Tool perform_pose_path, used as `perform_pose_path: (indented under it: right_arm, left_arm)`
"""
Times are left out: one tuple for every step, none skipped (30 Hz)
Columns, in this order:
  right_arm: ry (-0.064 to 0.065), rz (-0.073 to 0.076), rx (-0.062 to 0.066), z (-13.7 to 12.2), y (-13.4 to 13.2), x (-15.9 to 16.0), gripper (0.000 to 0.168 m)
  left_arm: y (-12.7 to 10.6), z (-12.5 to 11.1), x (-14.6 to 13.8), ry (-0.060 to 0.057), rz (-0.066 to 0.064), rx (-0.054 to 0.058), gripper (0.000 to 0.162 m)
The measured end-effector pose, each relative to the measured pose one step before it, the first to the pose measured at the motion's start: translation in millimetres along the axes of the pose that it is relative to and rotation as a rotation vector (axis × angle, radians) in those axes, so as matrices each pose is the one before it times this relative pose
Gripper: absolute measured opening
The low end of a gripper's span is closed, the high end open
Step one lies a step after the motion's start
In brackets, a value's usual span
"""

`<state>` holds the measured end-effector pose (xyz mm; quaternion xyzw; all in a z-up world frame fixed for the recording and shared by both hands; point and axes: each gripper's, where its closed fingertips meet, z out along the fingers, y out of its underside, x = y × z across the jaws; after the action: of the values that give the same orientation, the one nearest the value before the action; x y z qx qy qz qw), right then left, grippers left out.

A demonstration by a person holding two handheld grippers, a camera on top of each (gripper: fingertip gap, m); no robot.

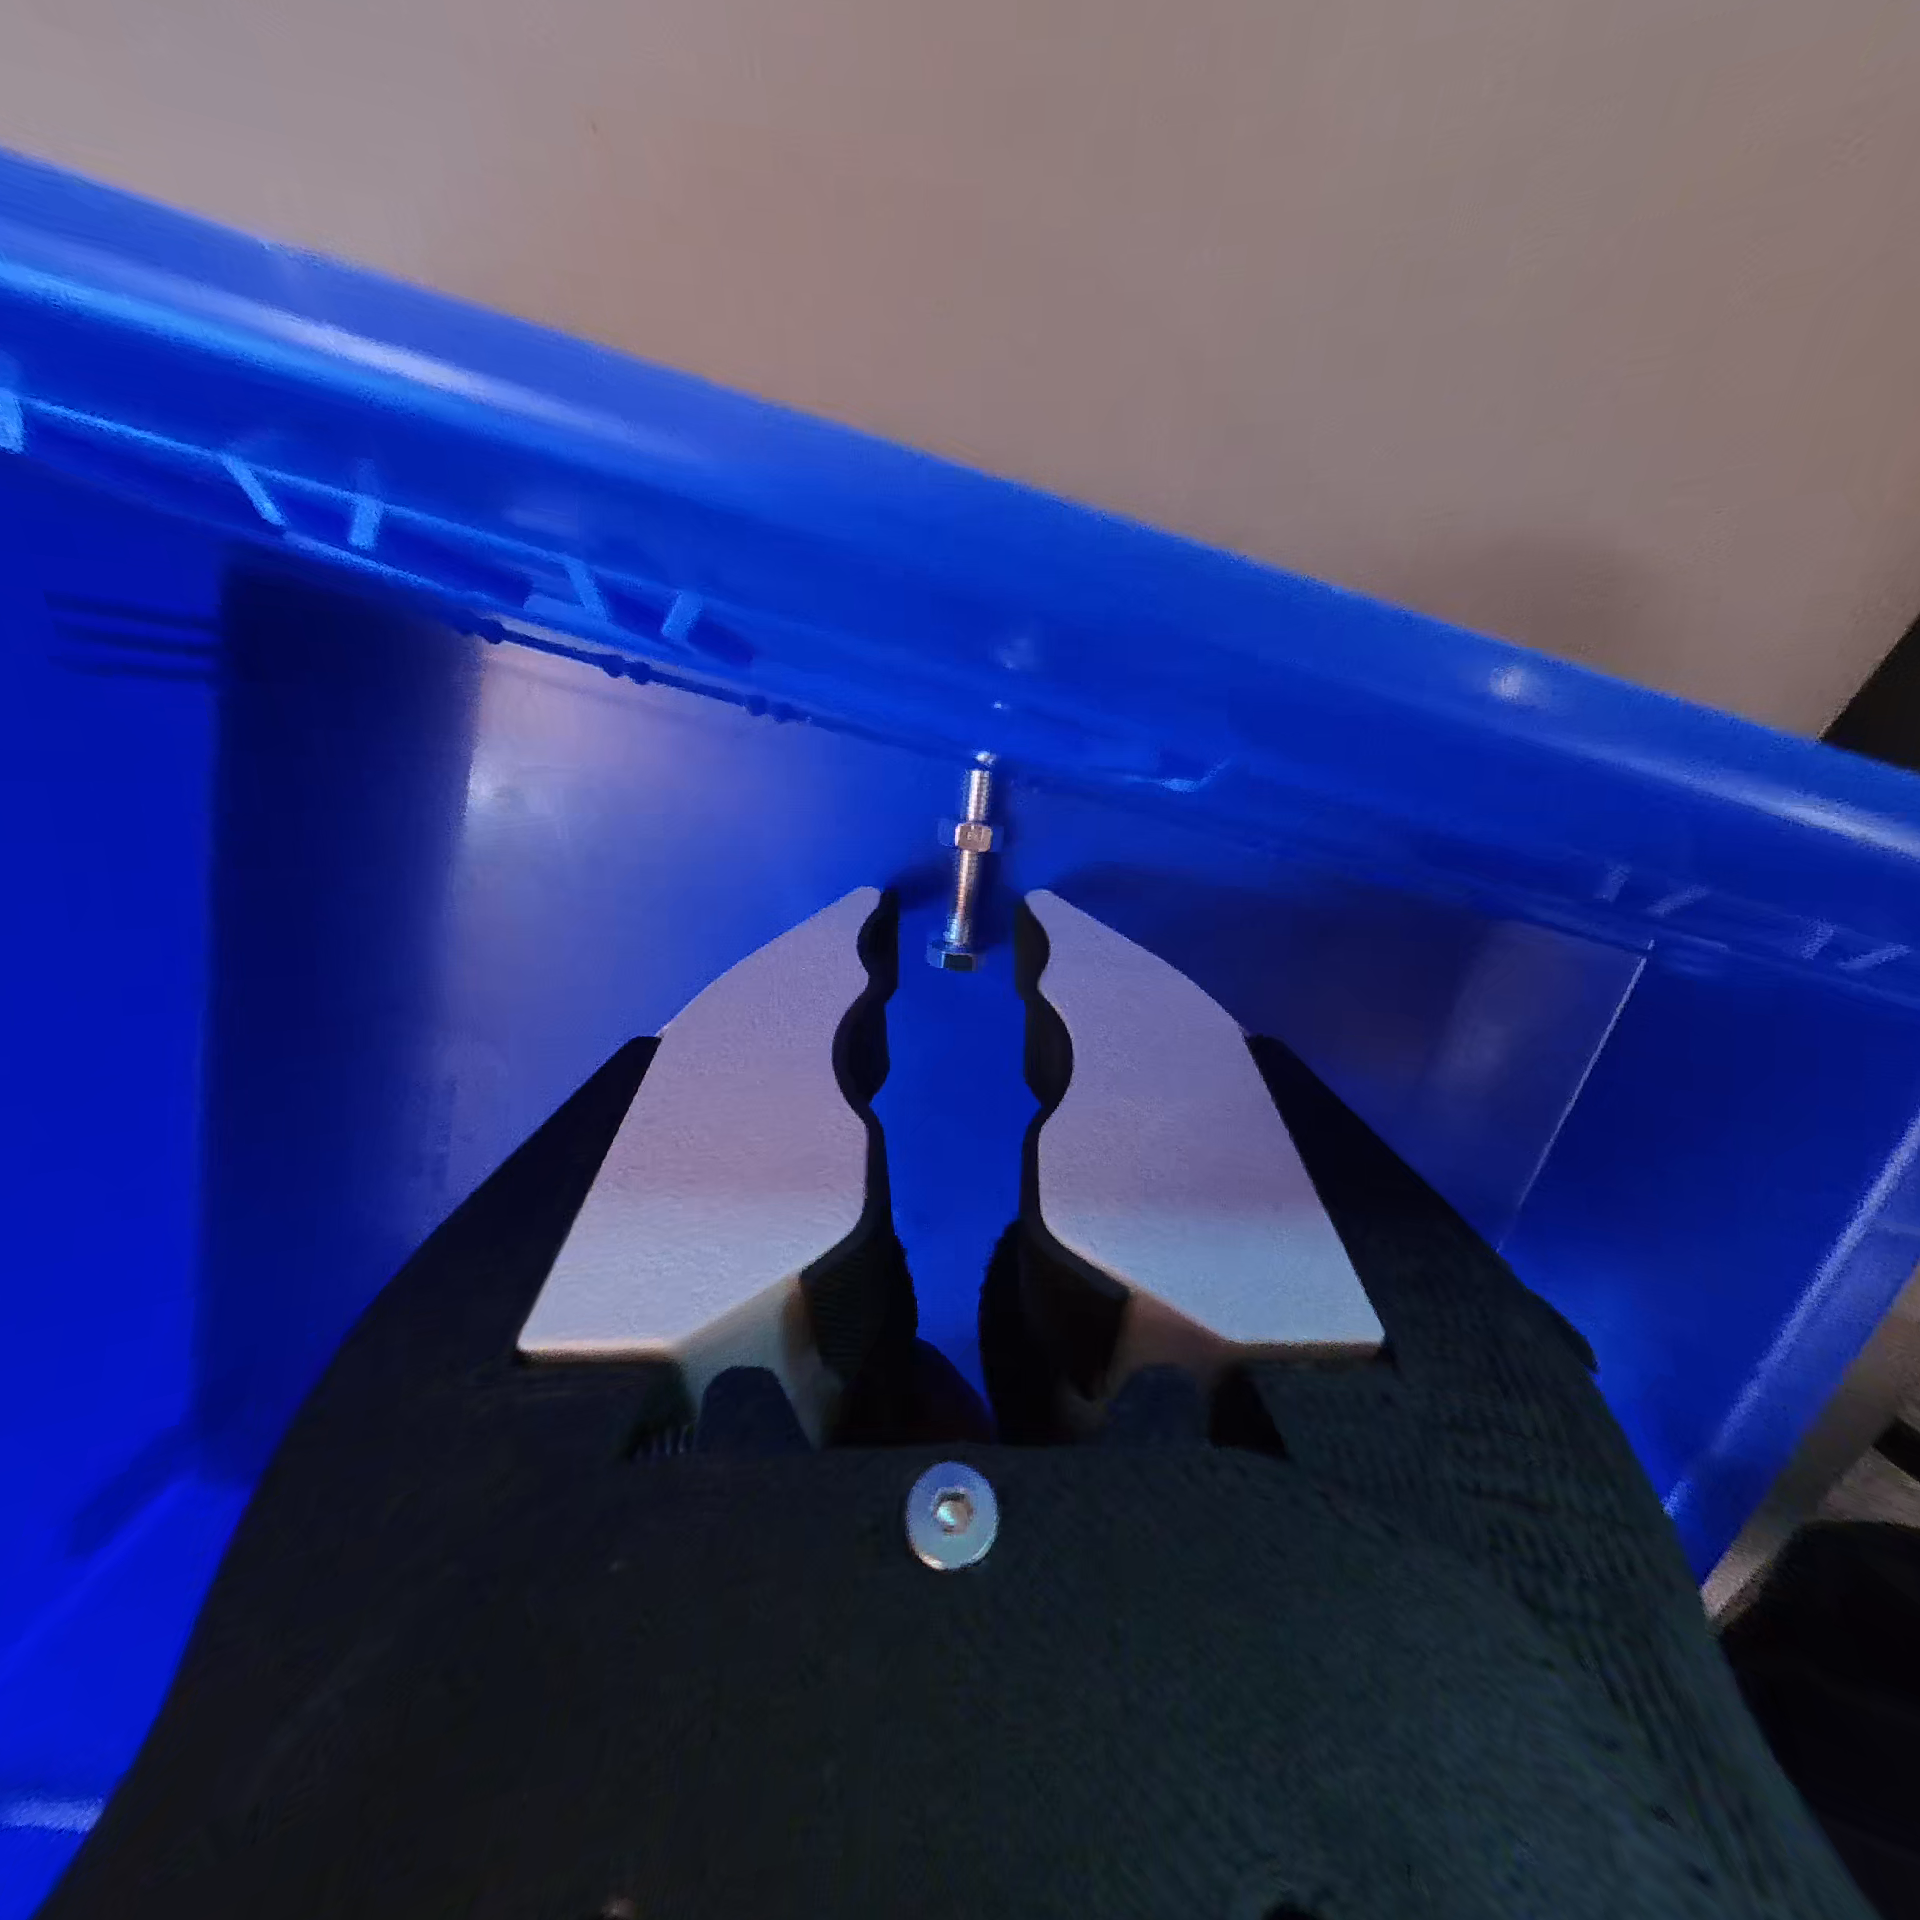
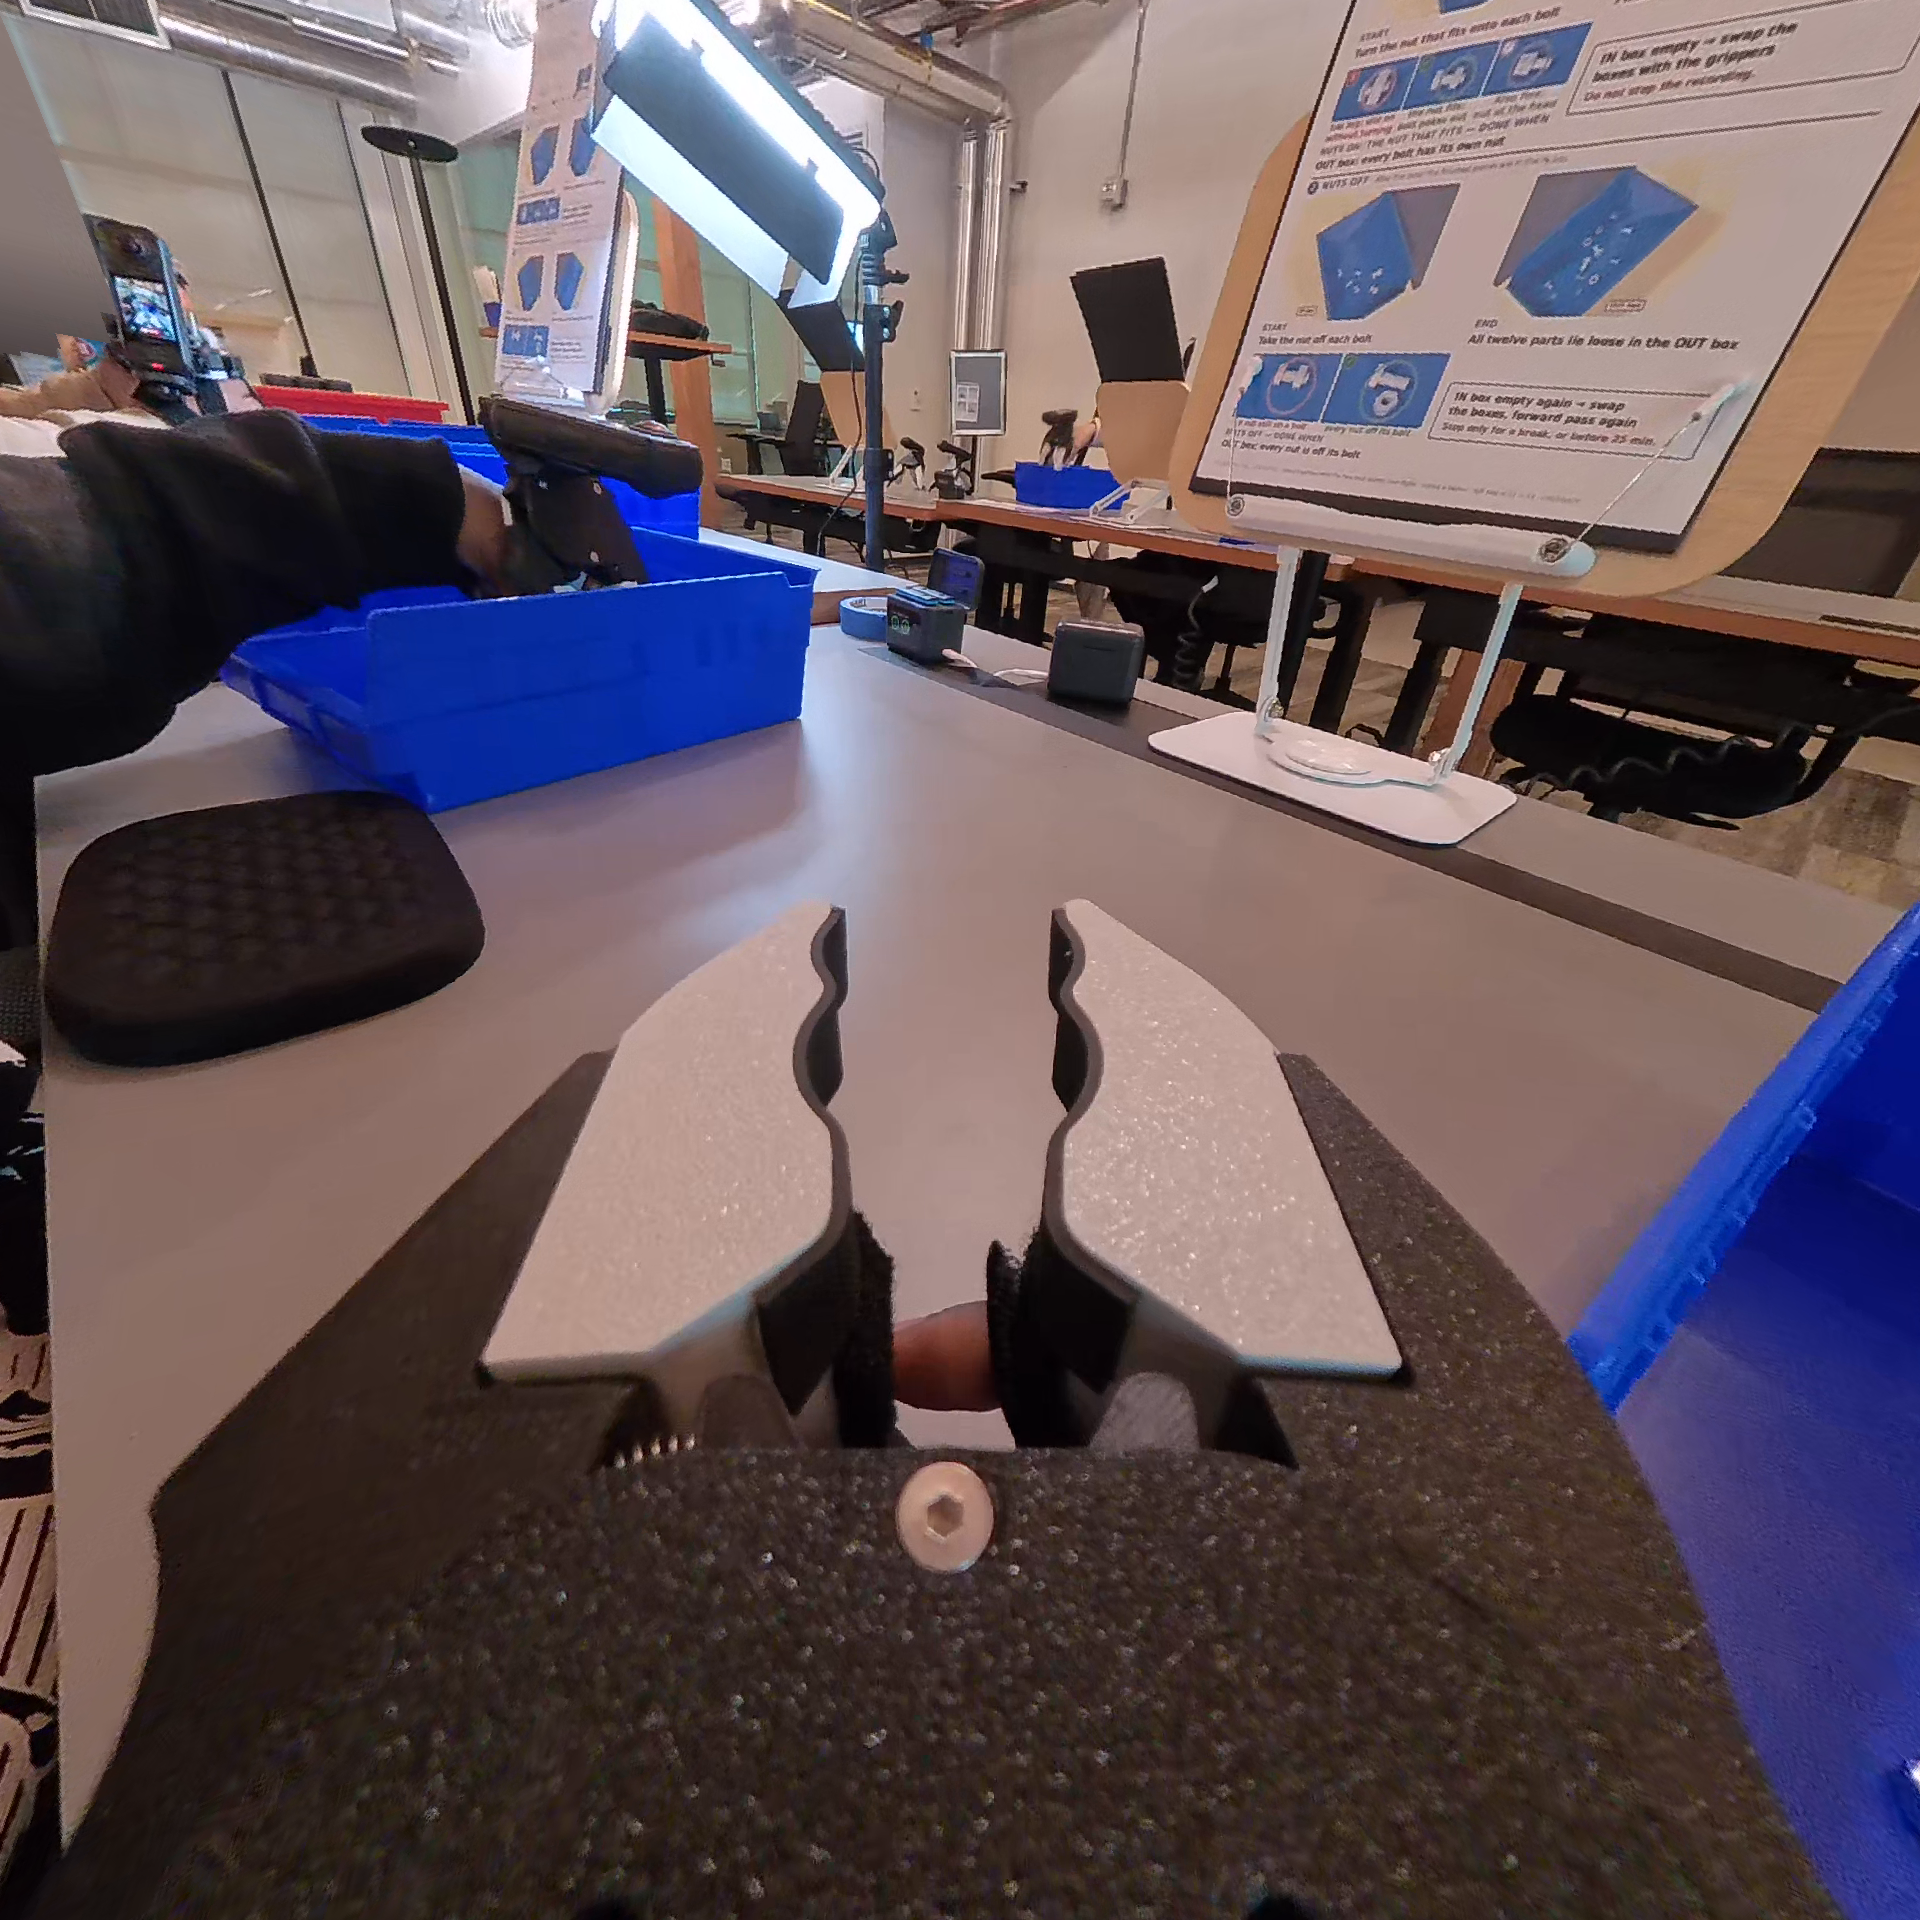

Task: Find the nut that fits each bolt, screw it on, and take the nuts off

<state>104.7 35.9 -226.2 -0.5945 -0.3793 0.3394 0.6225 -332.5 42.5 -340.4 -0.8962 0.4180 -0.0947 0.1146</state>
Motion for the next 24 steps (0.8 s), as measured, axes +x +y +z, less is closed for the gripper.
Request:
perform_pose_path:
  right_arm:
    - [0.0013, 0.0006, 0.0014, -0.29, -0.17, 0.46, 0.038]
    - [0.0013, -0.0001, 0.0017, -0.28, -0.31, 0.30, 0.038]
    - [0.0017, -0.0011, 0.0017, -0.38, -0.23, 0.23, 0.038]
    - [0.0016, -0.0020, 0.0014, -0.40, -0.19, 0.29, 0.038]
    - [0.0014, -0.0020, 0.0013, -0.36, -0.19, 0.12, 0.038]
    - [0.0012, -0.0012, 0.0021, -0.44, -0.18, 0.22, 0.038]
    - [0.0004, 0.0000, 0.0021, -0.30, -0.28, 0.07, 0.038]
    - [-0.0007, 0.0013, 0.0010, -0.23, -0.12, 0.10, 0.038]
    - [-0.0012, 0.0013, -0.0005, -0.02, 0.08, -0.03, 0.038]
    - [-0.0009, 0.0000, -0.0013, 0.18, 0.18, -0.04, 0.038]
    - [-0.0008, -0.0016, -0.0017, 0.09, 0.30, -0.23, 0.038]
    - [-0.0010, -0.0036, -0.0018, 0.12, 0.19, -0.46, 0.038]
    - [-0.0008, -0.0049, -0.0016, 0.17, 0.16, -0.49, 0.038]
    - [-0.0006, -0.0046, -0.0017, 0.16, 0.27, -0.49, 0.038]
    - [-0.0009, -0.0037, -0.0019, 0.20, 0.19, -0.49, 0.038]
    - [-0.0005, -0.0026, -0.0009, 0.05, 0.08, -0.28, 0.038]
    - [0.0004, -0.0010, -0.0002, 0.06, 0.11, -0.15, 0.038]
    - [0.0003, 0.0002, -0.0007, 0.08, 0.20, 0.05, 0.038]
    - [0.0001, 0.0005, -0.0014, 0.08, 0.20, 0.10, 0.038]
    - [0.0002, 0.0001, -0.0015, 0.11, 0.20, 0.01, 0.038]
    - [-0.0005, -0.0005, -0.0018, 0.18, 0.33, -0.09, 0.038]
    - [-0.0015, -0.0005, -0.0029, 0.33, 0.46, -0.23, 0.038]
    - [-0.0021, -0.0006, -0.0039, 0.43, 0.59, -0.40, 0.038]
    - [-0.0021, -0.0016, -0.0037, 0.40, 0.55, -0.41, 0.038]
  left_arm:
    - [0.27, 0.07, 0.25, 0.0015, -0.0057, -0.0010, 0.019]
    - [0.95, 0.11, -0.12, -0.0017, -0.0050, -0.0064, 0.013]
    - [1.56, 0.21, 0.03, -0.0022, -0.0008, -0.0116, 0.011]
    - [0.19, -0.02, 0.24, -0.0041, 0.0011, -0.0008, 0.009]
    - [0.32, -0.16, 0.53, -0.0059, 0.0044, 0.0005, 0.008]
    - [0.36, -0.16, 0.64, -0.0067, 0.0021, 0.0042, 0.006]
    - [0.42, -0.20, 0.89, -0.0050, -0.0027, 0.0107, 0.006]
    - [1.03, -0.75, 0.24, -0.0073, -0.0113, 0.0145, 0.006]
    - [1.19, -2.00, -1.80, -0.0200, -0.0226, 0.0203, 0.006]
    - [-0.82, -3.99, -1.48, -0.0165, -0.0268, 0.0414, 0.006]
    - [-3.33, -6.46, -1.47, -0.0177, -0.0296, 0.0603, 0.006]
    - [-4.91, -8.55, -2.19, -0.0258, -0.0268, 0.0696, 0.006]
    - [-6.56, -9.96, -3.03, -0.0343, -0.0257, 0.0764, 0.006]
    - [-7.92, -11.01, -3.85, -0.0403, -0.0296, 0.0816, 0.006]
    - [-10.19, -11.67, -3.77, -0.0410, -0.0323, 0.0917, 0.006]
    - [-13.06, -11.98, -3.01, -0.0396, -0.0339, 0.1055, 0.006]
    - [-15.64, -11.77, -0.65, -0.0309, -0.0348, 0.1156, 0.006]
    - [-18.92, -11.22, 3.75, -0.0154, -0.0290, 0.1311, 0.006]
    - [-20.72, -10.01, 12.08, 0.0177, -0.0039, 0.1377, 0.006]
    - [-19.96, -7.61, 15.66, 0.0212, 0.0056, 0.1232, 0.005]
    - [-17.10, -4.59, 16.98, 0.0230, 0.0006, 0.0982, 0.006]
    - [-14.45, -2.03, 19.42, 0.0384, 0.0011, 0.0843, 0.006]
    - [-11.91, 0.42, 19.49, 0.0414, -0.0038, 0.0743, 0.006]
    - [-9.01, 2.50, 17.88, 0.0358, -0.0119, 0.0632, 0.005]
